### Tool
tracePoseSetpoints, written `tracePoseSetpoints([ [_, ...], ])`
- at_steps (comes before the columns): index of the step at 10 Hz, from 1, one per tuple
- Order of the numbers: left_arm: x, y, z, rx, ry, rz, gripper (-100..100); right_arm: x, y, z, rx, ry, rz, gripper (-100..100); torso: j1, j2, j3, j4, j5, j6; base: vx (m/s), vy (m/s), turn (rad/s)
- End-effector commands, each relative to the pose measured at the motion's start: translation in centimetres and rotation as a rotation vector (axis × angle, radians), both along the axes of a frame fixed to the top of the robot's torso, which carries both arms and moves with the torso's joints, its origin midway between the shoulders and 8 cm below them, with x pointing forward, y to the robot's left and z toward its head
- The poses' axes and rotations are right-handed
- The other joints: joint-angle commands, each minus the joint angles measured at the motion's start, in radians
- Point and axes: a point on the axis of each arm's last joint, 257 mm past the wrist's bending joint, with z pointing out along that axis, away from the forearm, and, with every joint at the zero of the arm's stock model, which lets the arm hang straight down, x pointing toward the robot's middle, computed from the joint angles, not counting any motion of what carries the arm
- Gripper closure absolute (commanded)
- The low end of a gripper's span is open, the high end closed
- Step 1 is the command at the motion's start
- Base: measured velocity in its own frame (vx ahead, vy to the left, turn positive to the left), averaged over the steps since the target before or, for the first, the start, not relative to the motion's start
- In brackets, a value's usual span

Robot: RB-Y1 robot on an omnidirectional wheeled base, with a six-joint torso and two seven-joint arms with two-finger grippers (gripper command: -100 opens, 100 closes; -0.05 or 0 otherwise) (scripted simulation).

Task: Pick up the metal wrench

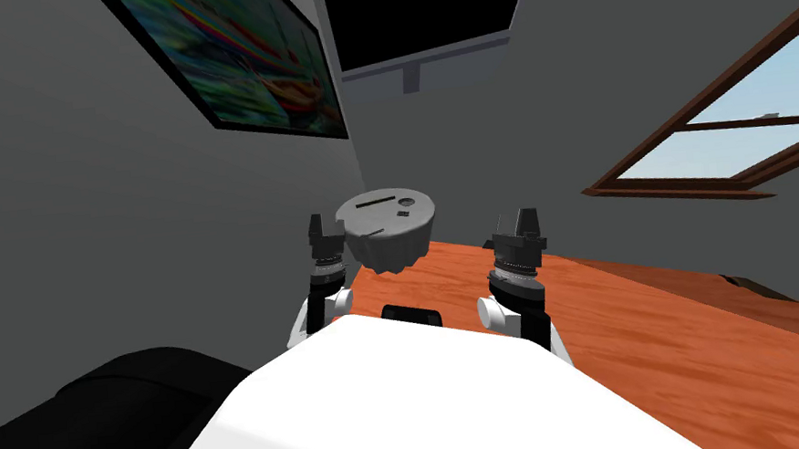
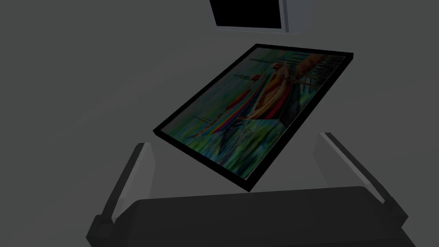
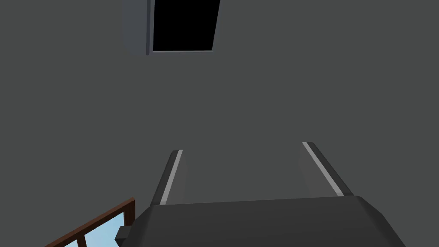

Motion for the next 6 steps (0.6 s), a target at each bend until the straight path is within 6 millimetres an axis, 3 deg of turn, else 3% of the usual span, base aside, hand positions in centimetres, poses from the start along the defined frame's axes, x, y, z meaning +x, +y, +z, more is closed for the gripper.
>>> tracePoseSetpoints([
  [1,1.2,0.0,-0.5,0.038,0.028,-0.01,-100,0.0,0.0,0.0,0.0,0.0,0.0,0,0.0,0.0,0.0,0.0,0.0,0.0,-0.096,-0.018,0.038],
  [6,6.6,1.8,-2.7,0.095,0.143,0.017,-100,0.0,0.0,0.0,0.0,0.0,0.0,0,-0.003,0.012,0.007,0.003,-0.001,0.0,-0.181,-0.054,0.042],
])
